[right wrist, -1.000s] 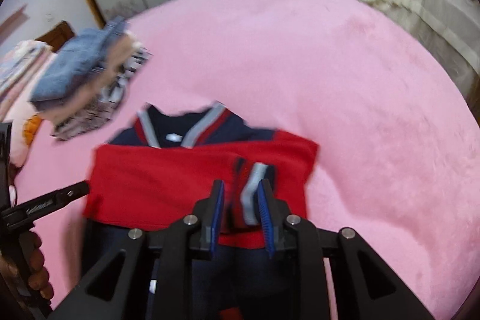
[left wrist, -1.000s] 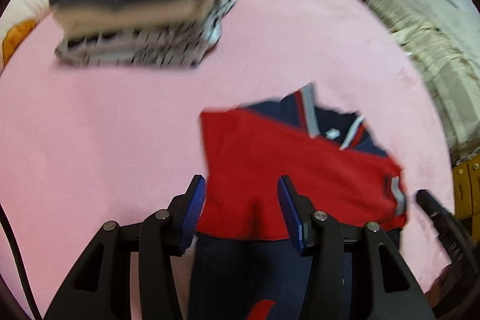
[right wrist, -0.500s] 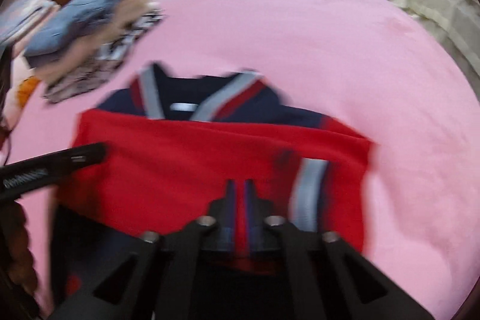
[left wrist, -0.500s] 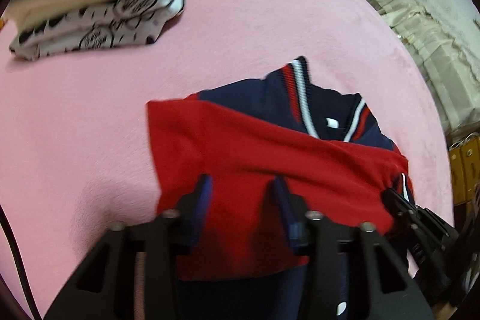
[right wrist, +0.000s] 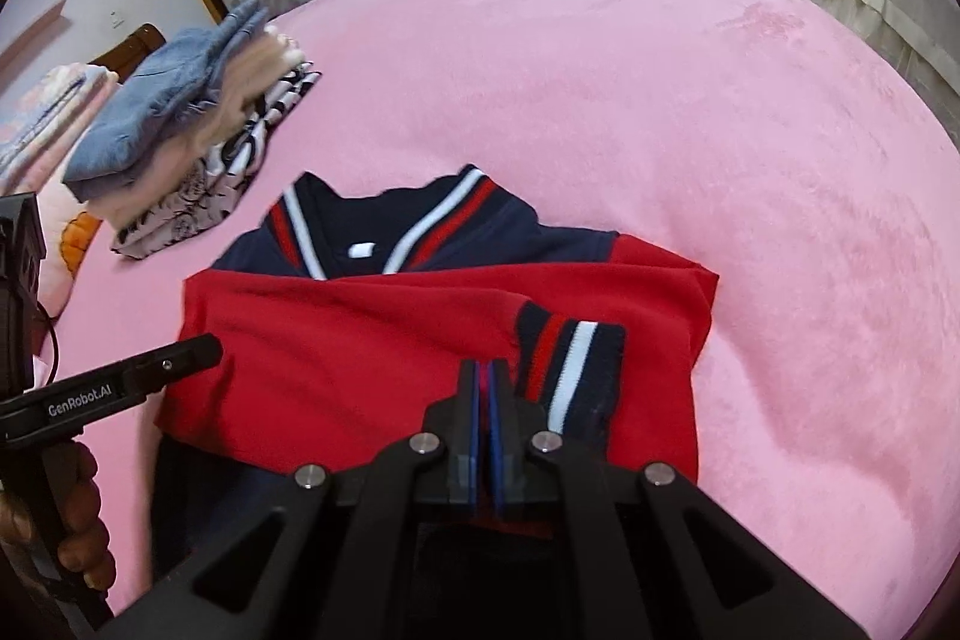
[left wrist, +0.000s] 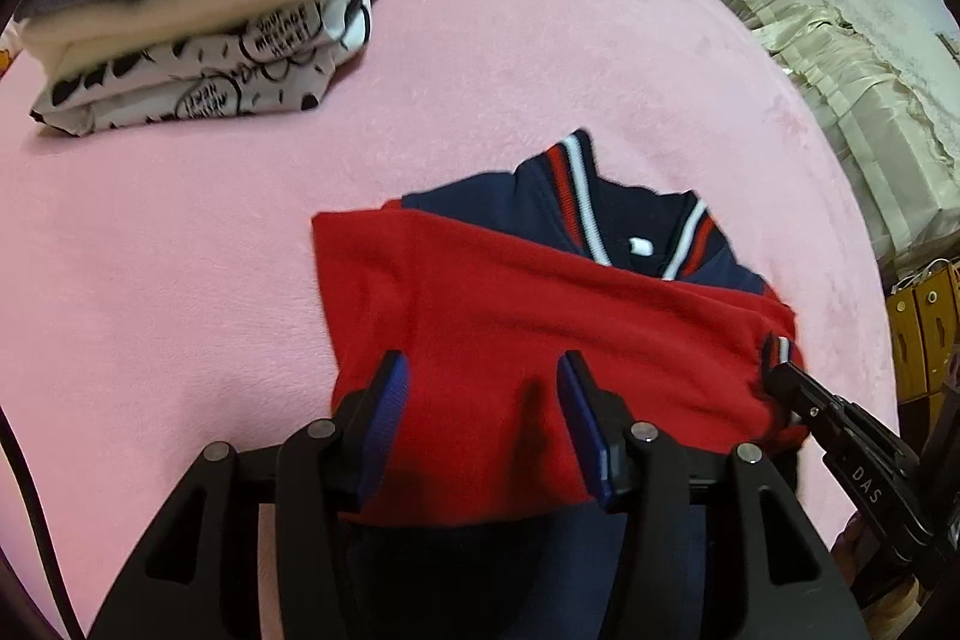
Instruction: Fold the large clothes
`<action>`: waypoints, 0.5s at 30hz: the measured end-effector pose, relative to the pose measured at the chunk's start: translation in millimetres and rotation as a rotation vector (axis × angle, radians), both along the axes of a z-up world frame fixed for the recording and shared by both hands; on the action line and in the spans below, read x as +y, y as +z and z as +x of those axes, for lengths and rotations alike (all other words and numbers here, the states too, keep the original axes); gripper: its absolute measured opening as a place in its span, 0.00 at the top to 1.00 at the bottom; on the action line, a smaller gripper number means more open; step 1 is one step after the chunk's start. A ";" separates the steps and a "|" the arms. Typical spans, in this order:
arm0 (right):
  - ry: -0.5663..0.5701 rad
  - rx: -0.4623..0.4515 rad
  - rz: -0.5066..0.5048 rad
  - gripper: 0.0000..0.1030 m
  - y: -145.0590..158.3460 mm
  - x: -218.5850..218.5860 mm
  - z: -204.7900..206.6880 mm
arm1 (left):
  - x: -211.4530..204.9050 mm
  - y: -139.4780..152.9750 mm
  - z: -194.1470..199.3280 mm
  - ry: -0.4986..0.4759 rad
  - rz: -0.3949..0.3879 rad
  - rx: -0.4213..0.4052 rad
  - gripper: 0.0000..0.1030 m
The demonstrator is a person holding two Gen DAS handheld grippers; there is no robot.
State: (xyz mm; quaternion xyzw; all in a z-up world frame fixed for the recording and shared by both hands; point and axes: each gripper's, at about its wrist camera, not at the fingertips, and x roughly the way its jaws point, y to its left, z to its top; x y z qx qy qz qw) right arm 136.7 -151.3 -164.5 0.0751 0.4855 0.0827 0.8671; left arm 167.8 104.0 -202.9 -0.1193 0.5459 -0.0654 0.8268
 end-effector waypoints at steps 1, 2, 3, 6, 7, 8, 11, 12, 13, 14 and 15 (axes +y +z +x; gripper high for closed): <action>0.007 -0.004 0.002 0.97 4.5 -0.6 -2.9 | 0.4 6.3 -2.9 0.001 -0.001 -0.006 0.51; 0.014 -0.008 0.007 0.97 9.1 -0.9 -5.8 | 3.6 13.3 -6.8 0.001 -0.004 -0.014 0.51; 0.019 -0.013 0.011 0.97 14.6 -1.2 -8.9 | 4.6 21.3 -11.1 0.000 -0.006 -0.023 0.49; 0.027 -0.031 0.032 0.97 33.9 -2.3 -19.3 | 6.5 39.7 -21.7 -0.008 -0.001 -0.042 0.46; 0.028 -0.036 0.038 0.96 39.9 -2.8 -22.6 | 7.6 47.6 -27.2 -0.018 0.001 -0.053 0.46; 0.029 -0.045 0.048 0.93 47.5 -3.8 -27.2 | 7.7 53.6 -31.6 -0.024 0.005 -0.060 0.46; 0.023 -0.075 0.064 0.75 67.6 -9.6 -41.0 | 8.9 74.1 -49.9 -0.037 0.007 -0.089 0.38; 0.021 -0.089 0.067 0.72 74.9 -11.4 -46.6 | 8.9 80.4 -56.1 -0.029 0.016 -0.101 0.31; 0.025 -0.098 0.068 0.72 81.1 -12.2 -51.2 | 9.5 85.2 -61.7 -0.015 0.027 -0.113 0.27; 0.029 -0.102 0.067 0.71 85.9 -13.2 -55.6 | 10.1 90.3 -67.5 -0.002 0.035 -0.129 0.26; 0.034 -0.109 0.066 0.71 92.4 -14.5 -62.2 | 10.8 96.0 -74.8 0.003 0.033 -0.150 0.26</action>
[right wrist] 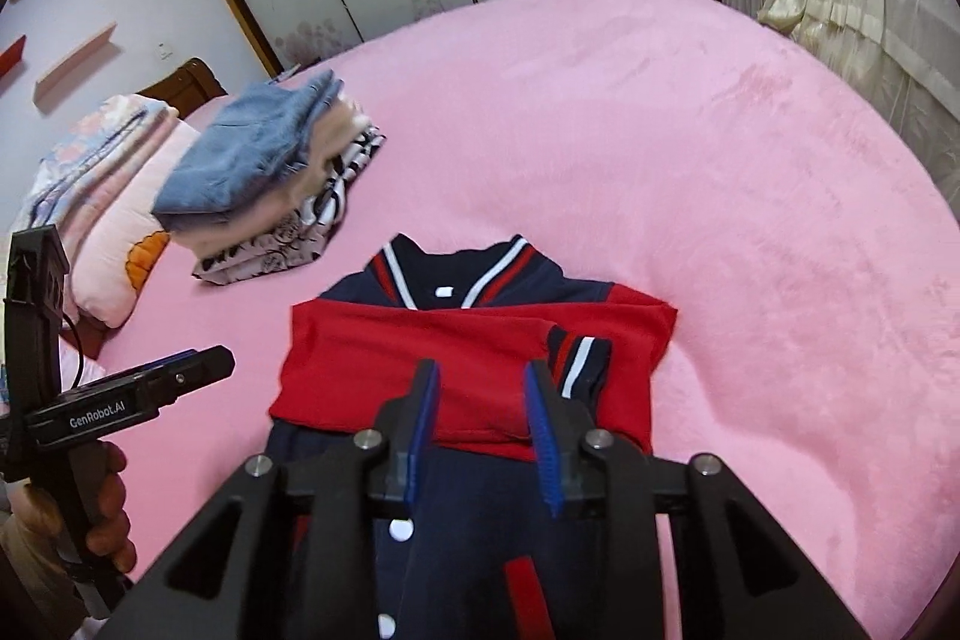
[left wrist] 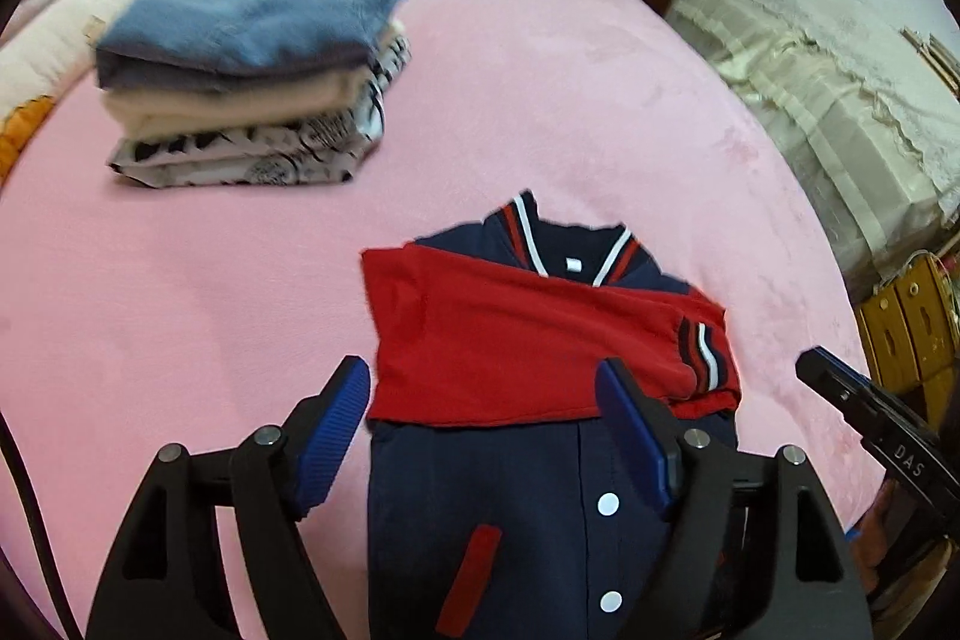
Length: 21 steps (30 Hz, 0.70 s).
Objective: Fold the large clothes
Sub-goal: 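Move both tools to the striped hem of the jacket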
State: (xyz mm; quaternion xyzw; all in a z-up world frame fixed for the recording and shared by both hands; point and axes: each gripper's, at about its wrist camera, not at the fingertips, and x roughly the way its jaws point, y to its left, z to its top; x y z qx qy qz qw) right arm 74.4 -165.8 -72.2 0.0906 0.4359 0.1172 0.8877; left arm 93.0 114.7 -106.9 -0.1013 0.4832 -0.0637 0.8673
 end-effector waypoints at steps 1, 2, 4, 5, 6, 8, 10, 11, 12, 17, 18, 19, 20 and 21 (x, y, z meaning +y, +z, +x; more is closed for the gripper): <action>0.004 -0.006 0.000 0.71 3.8 -1.0 -4.5 | 1.4 6.4 -6.9 0.002 -0.008 -0.019 0.26; 0.011 -0.011 -0.006 0.71 8.1 -1.7 -10.0 | 1.7 10.3 -12.2 0.003 -0.011 -0.027 0.26; 0.028 -0.018 -0.017 0.71 14.2 -3.5 -20.3 | 3.5 17.2 -23.2 -0.005 -0.030 -0.033 0.26; 0.036 -0.021 -0.022 0.71 16.4 -4.6 -26.0 | 4.1 19.6 -28.0 -0.006 -0.029 -0.031 0.26; 0.045 -0.019 -0.028 0.71 17.9 -5.3 -31.7 | 4.8 21.9 -33.8 -0.006 -0.019 -0.026 0.26; 0.065 -0.008 -0.026 0.71 19.0 -8.6 -44.7 | 6.2 24.6 -43.4 -0.021 -0.020 -0.015 0.26; 0.077 0.011 -0.025 0.71 17.9 -12.5 -55.4 | 6.7 23.1 -53.4 -0.034 -0.021 0.006 0.26; 0.081 0.020 -0.028 0.71 16.7 -14.1 -60.3 | 5.9 21.8 -57.0 -0.042 -0.019 0.011 0.26; 0.084 0.037 -0.036 0.70 14.2 -16.6 -67.4 | 6.0 21.1 -62.9 -0.055 -0.022 0.014 0.26; 0.109 0.096 -0.068 0.65 -1.9 -24.9 -96.9 | 12.6 6.6 -97.1 -0.066 -0.078 0.060 0.26; 0.113 0.105 -0.077 0.63 -4.8 -25.9 -101.3 | 12.9 2.5 -103.3 -0.072 -0.082 0.074 0.26; 0.118 0.117 -0.085 0.63 -8.6 -27.1 -106.8 | 12.1 -1.4 -107.4 -0.076 -0.076 0.085 0.26; 0.124 0.133 -0.088 0.61 -13.3 -28.6 -112.6 | 11.8 -4.9 -111.8 -0.080 -0.074 0.093 0.26; 0.126 0.143 -0.089 0.61 -16.6 -29.7 -116.6 | 11.7 -9.4 -115.8 -0.085 -0.070 0.104 0.26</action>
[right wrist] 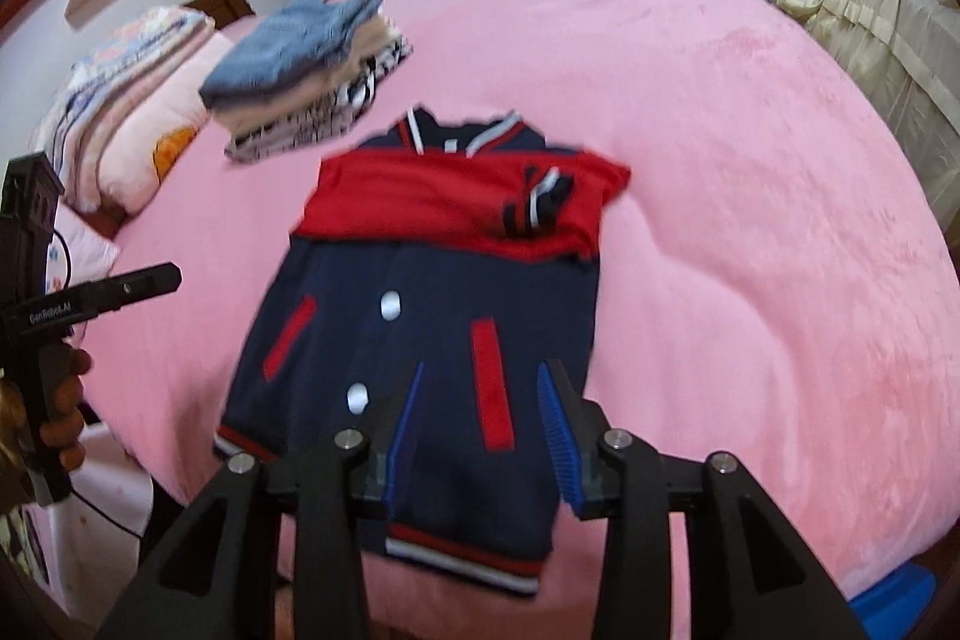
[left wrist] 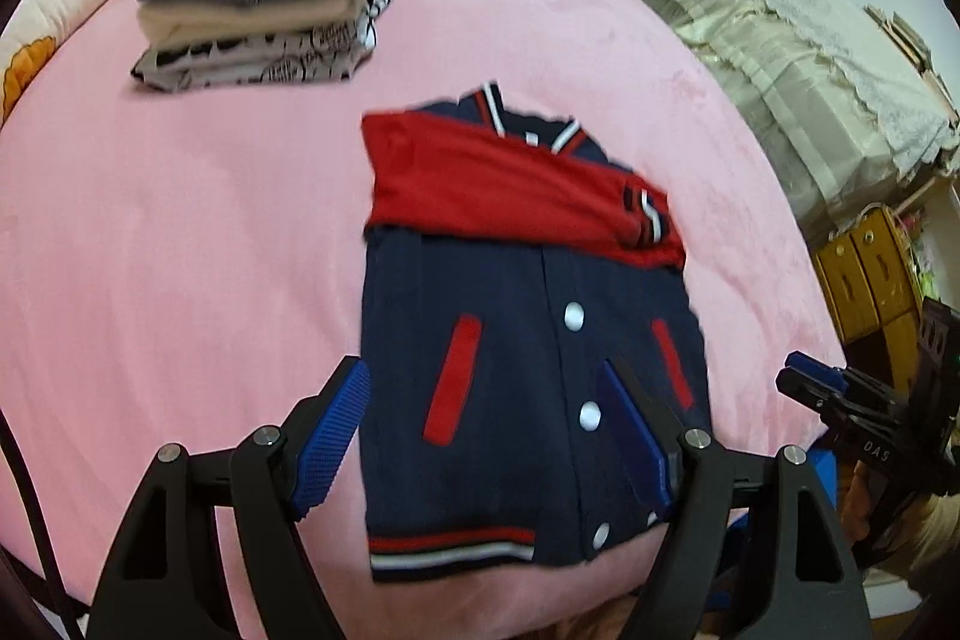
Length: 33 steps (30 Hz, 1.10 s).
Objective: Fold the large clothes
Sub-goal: 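Move both tools to the striped hem of the jacket, then grasp the striped hem with the left tool while the right tool grasps it too, lift toward the collar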
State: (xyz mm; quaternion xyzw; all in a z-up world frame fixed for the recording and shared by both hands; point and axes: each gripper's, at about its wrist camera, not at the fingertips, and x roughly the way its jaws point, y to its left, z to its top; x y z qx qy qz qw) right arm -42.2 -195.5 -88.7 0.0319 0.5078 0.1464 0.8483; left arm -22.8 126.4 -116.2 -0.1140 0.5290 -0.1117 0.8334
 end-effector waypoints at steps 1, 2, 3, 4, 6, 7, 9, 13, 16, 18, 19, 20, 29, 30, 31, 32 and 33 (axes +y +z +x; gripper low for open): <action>0.004 0.014 -0.001 0.61 -4.2 -1.0 -4.2 | 0.1 -6.1 -3.8 -0.002 0.006 0.017 0.26; 0.008 0.027 -0.003 0.61 -8.4 -1.7 -7.7 | 0.8 -14.2 -7.4 -0.008 0.002 0.040 0.26; 0.012 0.045 -0.005 0.61 -14.8 -2.4 -12.3 | 1.2 -21.7 -9.8 -0.010 0.006 0.060 0.26; 0.014 0.055 -0.005 0.61 -18.6 -3.2 -14.2 | 2.5 -28.2 -11.1 -0.012 0.011 0.076 0.26; 0.018 0.075 -0.009 0.61 -29.2 -4.2 -20.0 | 4.9 -45.9 -16.6 -0.015 0.038 0.111 0.26; 0.019 0.087 -0.014 0.61 -35.3 -5.1 -22.5 | 6.5 -52.6 -18.3 -0.020 0.032 0.126 0.26; 0.019 0.115 -0.014 0.61 -48.9 -8.1 -28.0 | 10.5 -70.9 -24.3 -0.026 0.015 0.177 0.27; 0.019 0.182 -0.007 0.61 -77.0 -16.4 -35.5 | 17.1 -97.0 -36.8 -0.049 -0.014 0.226 0.33; 0.022 0.223 -0.019 0.61 -95.6 -21.8 -39.4 | 22.0 -113.1 -43.8 -0.066 -0.043 0.259 0.39; 0.030 0.243 0.005 0.61 -104.8 -25.5 -40.6 | 27.7 -121.0 -45.2 -0.066 -0.077 0.264 0.42; 0.035 0.248 0.018 0.61 -107.6 -26.4 -41.0 | 29.6 -124.2 -46.4 -0.063 -0.090 0.264 0.42; 0.041 0.254 0.029 0.61 -109.4 -26.5 -41.3 | 32.1 -127.1 -46.6 -0.059 -0.109 0.267 0.42; 0.100 0.283 0.069 0.82 -120.2 -14.8 -39.7 | 30.2 -140.1 -39.2 -0.082 -0.134 0.297 0.63; 0.105 0.289 0.075 0.89 -119.5 -14.0 -38.5 | 27.0 -139.2 -38.6 -0.095 -0.123 0.302 0.66; 0.109 0.294 0.072 0.89 -118.4 -14.0 -37.4 | 24.2 -137.0 -37.8 -0.106 -0.107 0.304 0.69; 0.114 0.300 0.069 0.90 -117.0 -13.1 -36.1 | 21.0 -135.4 -36.4 -0.121 -0.098 0.310 0.76; 0.119 0.305 0.065 0.91 -114.7 -12.0 -35.3 | 17.3 -132.4 -34.8 -0.145 -0.086 0.316 0.80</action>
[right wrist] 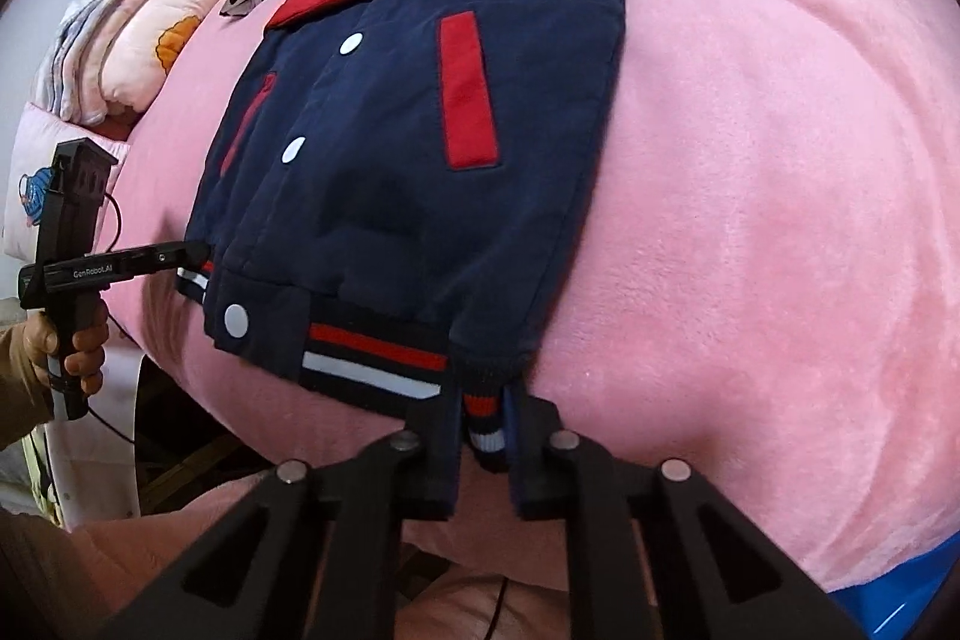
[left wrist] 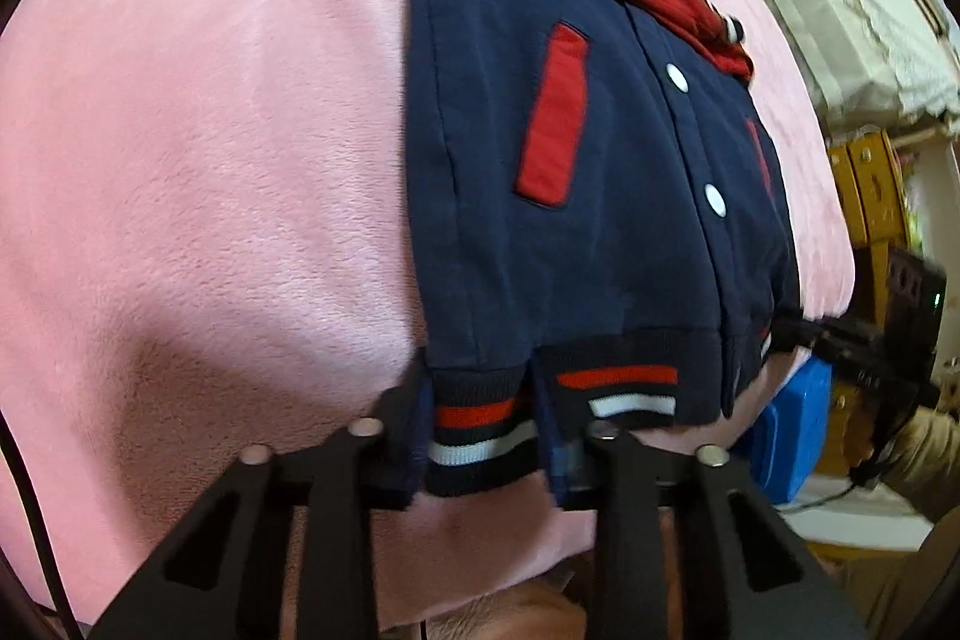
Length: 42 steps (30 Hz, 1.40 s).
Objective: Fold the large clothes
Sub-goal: 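Grasp the striped hem with the left tool while the right tool grasps it too, lift toward the collar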
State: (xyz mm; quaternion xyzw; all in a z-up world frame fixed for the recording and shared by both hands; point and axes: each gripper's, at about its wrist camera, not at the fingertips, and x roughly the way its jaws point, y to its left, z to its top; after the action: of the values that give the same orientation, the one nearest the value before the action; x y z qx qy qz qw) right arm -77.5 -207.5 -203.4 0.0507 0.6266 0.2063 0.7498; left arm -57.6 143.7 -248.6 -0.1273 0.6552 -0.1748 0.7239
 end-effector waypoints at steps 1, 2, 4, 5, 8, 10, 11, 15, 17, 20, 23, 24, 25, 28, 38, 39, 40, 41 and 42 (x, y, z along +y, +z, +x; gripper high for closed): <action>0.004 0.005 -0.001 0.92 2.6 -0.2 0.4 | -2.6 3.0 1.5 -0.018 0.006 0.001 0.81; 0.006 0.010 0.001 0.92 5.3 -1.0 1.6 | -5.9 7.3 3.1 -0.043 0.007 0.000 0.84; 0.003 0.018 0.010 0.93 13.3 -3.9 3.9 | -7.7 16.2 6.2 -0.070 -0.006 0.002 0.86; 0.000 0.021 0.017 0.94 17.6 -6.1 5.7 | -8.3 20.5 7.8 -0.073 -0.021 0.005 0.86; -0.031 0.029 0.046 0.95 34.6 -15.5 13.9 | -7.3 40.9 15.8 -0.045 -0.098 0.007 0.87; -0.060 0.029 0.077 0.95 47.7 -21.2 21.9 | -4.6 55.7 22.4 -0.007 -0.155 0.003 0.88; -0.079 0.025 0.094 0.95 55.0 -24.0 27.5 | -3.1 63.1 26.9 0.018 -0.182 -0.004 0.89; -0.159 -0.008 0.182 0.95 83.9 -37.1 54.3 | 7.2 89.2 49.4 0.132 -0.307 -0.049 0.89; -0.200 -0.043 0.227 0.95 99.0 -42.3 75.5 | 12.3 99.9 68.8 0.191 -0.357 -0.082 0.89; -0.233 -0.093 0.283 0.95 113.4 -45.0 110.0 | 20.8 113.8 100.2 0.255 -0.403 -0.145 0.89; -0.257 -0.133 0.307 0.95 116.0 -45.8 143.9 | 24.1 117.2 131.6 0.294 -0.425 -0.195 0.89; -0.270 -0.144 0.307 0.95 113.0 -45.7 160.4 | 23.5 116.2 147.7 0.302 -0.420 -0.212 0.89; -0.279 -0.150 0.303 0.95 109.7 -43.7 169.6 | 25.7 113.7 157.7 0.303 -0.413 -0.225 0.89; -0.314 -0.169 0.282 0.94 95.0 -44.3 204.3 | 22.3 101.7 193.1 0.304 -0.361 -0.253 0.88; -0.404 -0.245 0.215 0.55 80.9 -46.3 247.6 | 28.3 50.4 251.6 0.402 -0.335 -0.114 0.38; -0.402 -0.239 0.215 0.55 78.6 -47.1 247.6 | 31.5 51.2 252.0 0.413 -0.343 -0.114 0.34; -0.398 -0.231 0.218 0.55 75.7 -48.0 248.3 | 34.4 52.0 249.6 0.418 -0.342 -0.119 0.33; -0.397 -0.226 0.224 0.55 72.6 -48.9 248.6 | 36.9 53.2 249.6 0.421 -0.337 -0.129 0.33; -0.397 -0.221 0.219 0.55 70.3 -49.6 249.1 | 38.9 52.9 249.6 0.418 -0.336 -0.135 0.33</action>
State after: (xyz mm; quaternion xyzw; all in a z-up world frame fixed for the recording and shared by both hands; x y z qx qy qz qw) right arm 171.6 -257.1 -133.1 0.2309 0.4926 0.1258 0.8296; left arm 192.0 182.6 -195.7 -0.3662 0.5266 -0.1360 0.7551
